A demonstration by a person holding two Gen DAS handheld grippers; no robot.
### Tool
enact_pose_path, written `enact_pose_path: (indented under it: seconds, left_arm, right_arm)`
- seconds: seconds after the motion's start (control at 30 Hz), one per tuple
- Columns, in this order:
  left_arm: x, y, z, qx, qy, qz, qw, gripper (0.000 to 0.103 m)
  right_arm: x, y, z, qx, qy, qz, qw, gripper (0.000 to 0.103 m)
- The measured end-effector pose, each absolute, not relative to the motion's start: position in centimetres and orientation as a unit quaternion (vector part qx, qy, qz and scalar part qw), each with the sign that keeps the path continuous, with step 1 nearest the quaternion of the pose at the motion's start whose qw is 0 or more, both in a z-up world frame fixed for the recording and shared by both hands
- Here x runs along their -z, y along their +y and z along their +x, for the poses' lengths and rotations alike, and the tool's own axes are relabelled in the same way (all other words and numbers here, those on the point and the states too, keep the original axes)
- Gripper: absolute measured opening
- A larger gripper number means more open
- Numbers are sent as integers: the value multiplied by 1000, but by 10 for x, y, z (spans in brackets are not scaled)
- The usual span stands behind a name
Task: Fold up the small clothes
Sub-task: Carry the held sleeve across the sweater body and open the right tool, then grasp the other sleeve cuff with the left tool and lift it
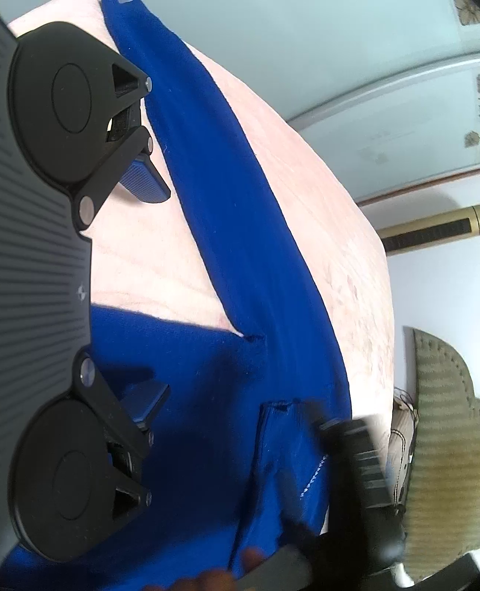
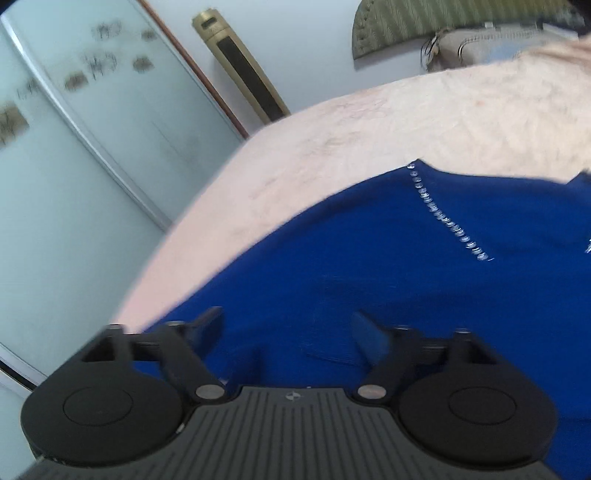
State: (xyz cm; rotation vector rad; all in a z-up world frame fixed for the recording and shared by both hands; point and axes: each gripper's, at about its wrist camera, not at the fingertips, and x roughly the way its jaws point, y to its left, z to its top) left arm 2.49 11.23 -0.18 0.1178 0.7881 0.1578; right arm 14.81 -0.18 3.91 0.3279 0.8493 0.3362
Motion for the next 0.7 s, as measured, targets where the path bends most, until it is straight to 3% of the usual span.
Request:
enact_pose_path:
  seconds: [0.1, 0.27, 0.7]
  left_arm:
    - [-2, 113, 23, -77, 379, 60, 920, 103]
    - [-4, 118, 25, -87, 380, 59, 919, 103]
    - [-2, 143, 26, -135, 399, 33, 906, 103]
  right_arm:
    - [-52, 2, 122, -124, 382, 76, 913, 78]
    - [-78, -18, 56, -93, 321, 12, 943, 101]
    - [-51, -82, -2, -34, 349, 34, 936, 102]
